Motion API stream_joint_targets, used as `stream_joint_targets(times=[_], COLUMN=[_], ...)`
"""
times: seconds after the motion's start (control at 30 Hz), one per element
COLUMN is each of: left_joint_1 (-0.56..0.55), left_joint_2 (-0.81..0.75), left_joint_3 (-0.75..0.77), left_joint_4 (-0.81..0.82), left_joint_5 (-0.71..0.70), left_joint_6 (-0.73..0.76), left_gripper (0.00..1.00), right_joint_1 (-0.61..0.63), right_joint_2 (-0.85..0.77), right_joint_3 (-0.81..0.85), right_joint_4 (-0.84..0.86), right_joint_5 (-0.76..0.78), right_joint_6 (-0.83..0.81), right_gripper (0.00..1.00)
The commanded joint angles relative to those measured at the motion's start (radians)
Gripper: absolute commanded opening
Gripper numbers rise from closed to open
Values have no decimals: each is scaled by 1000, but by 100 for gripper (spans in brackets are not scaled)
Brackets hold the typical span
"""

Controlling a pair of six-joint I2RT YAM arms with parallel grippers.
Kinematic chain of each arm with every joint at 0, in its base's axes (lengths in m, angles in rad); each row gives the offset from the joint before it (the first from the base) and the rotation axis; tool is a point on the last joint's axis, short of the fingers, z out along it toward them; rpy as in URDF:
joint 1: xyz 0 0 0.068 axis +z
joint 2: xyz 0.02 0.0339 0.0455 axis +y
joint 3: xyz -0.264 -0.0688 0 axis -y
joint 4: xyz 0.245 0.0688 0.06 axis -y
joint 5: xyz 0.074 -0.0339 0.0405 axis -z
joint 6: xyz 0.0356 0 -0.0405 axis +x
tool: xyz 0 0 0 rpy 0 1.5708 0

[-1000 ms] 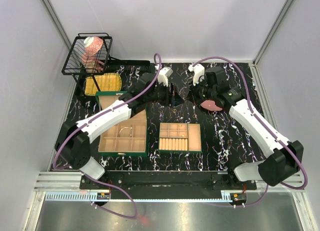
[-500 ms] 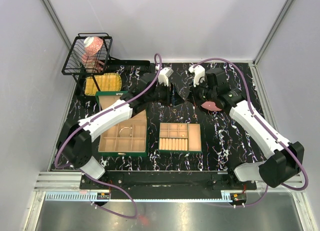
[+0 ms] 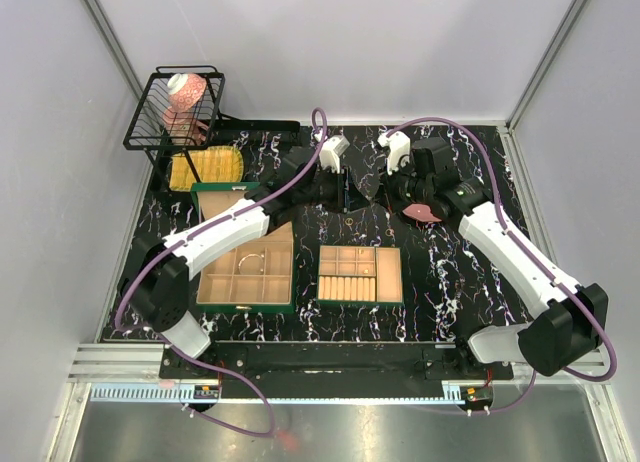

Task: Organize the mixed jewelry

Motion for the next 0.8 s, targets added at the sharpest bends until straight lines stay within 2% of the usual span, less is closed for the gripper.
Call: stream_joint_targets(times=[0.0, 0.77], left_joint_1=[4, 4], left_joint_2=[12, 16], left_joint_3=[41, 38], left_joint_4=[71, 85], left_joint_5=[30, 57], left_joint_6=[-22, -45], left_gripper=[29, 0], right_joint_1=[12, 12], right_joint_2=[-28, -31], right_joint_3=[-4, -37], right_joint_4=[48, 83], right_joint_5=[-4, 22], right_joint_6=[17, 22], right_gripper=[0, 0])
